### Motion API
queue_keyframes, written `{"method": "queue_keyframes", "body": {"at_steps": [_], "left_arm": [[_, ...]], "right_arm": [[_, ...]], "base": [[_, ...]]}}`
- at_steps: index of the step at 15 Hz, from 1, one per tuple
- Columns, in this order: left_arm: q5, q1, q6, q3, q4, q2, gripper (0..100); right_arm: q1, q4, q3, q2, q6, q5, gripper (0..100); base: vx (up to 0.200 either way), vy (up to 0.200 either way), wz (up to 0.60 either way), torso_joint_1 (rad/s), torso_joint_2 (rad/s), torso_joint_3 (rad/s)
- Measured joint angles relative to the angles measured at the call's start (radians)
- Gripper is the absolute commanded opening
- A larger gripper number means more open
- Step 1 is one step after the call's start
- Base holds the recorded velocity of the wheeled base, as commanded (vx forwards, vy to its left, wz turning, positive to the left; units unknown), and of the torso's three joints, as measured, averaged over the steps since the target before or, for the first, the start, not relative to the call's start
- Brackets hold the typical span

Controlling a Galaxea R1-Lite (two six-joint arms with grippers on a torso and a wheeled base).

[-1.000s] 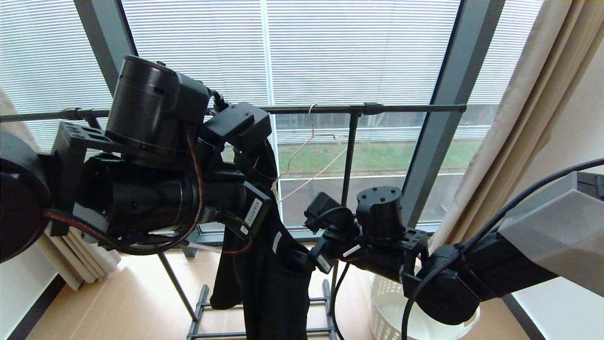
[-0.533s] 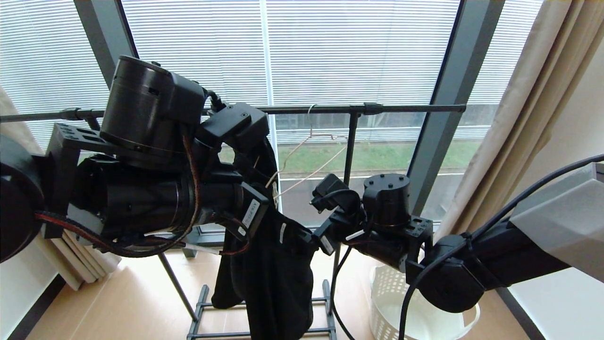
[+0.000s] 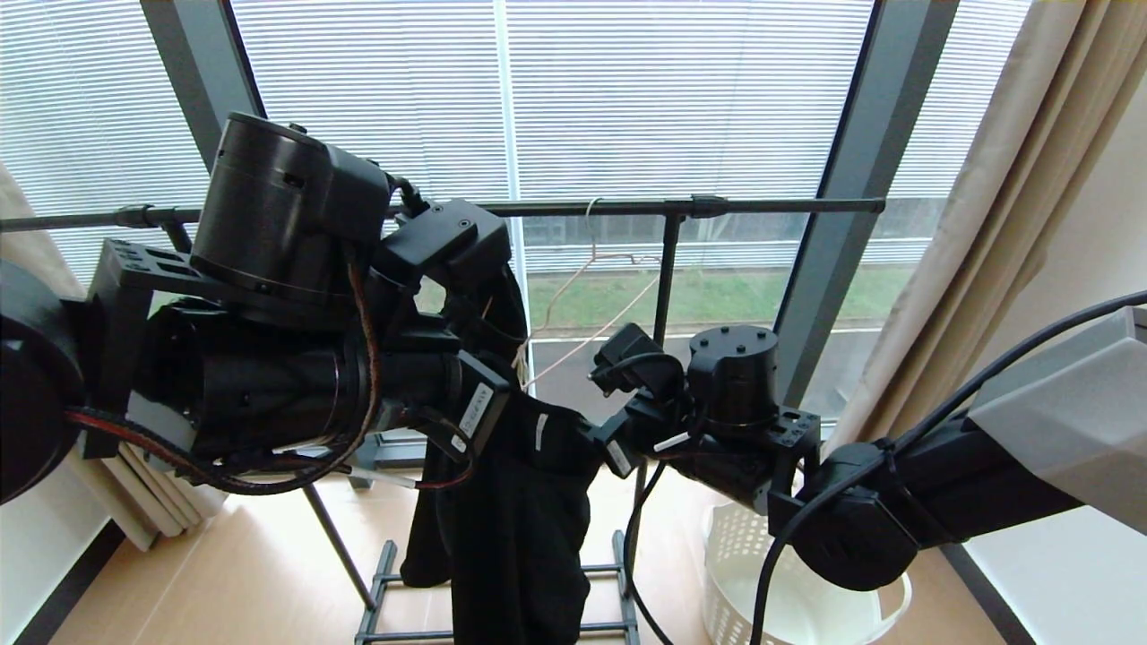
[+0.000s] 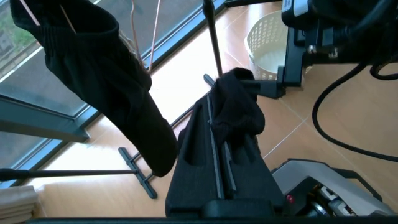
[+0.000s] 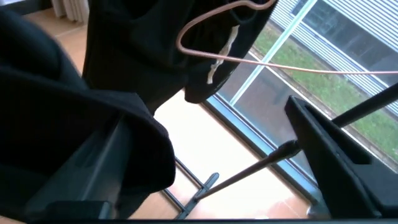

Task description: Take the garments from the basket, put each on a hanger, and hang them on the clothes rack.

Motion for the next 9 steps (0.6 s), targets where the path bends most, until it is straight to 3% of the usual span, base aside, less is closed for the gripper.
{"method": "queue_keyframes", "body": {"at_steps": [5, 9], "left_arm": [[-0.024, 0.001, -0.003, 0.022, 0.0, -0.004, 0], [-0.072, 0.017, -0.019, 0.123, -0.06, -0.027, 0]], "right_arm": [[-0.002, -0.001, 0.005, -0.013, 0.011, -0.006, 0], [-0.012, -0.001, 0.041, -0.067, 0.026, -0.036, 0]], "base": [[0.0, 0.0, 0.0, 0.0, 0.0, 0.0], [0.0, 0.0, 0.0, 0.0, 0.0, 0.0]]}}
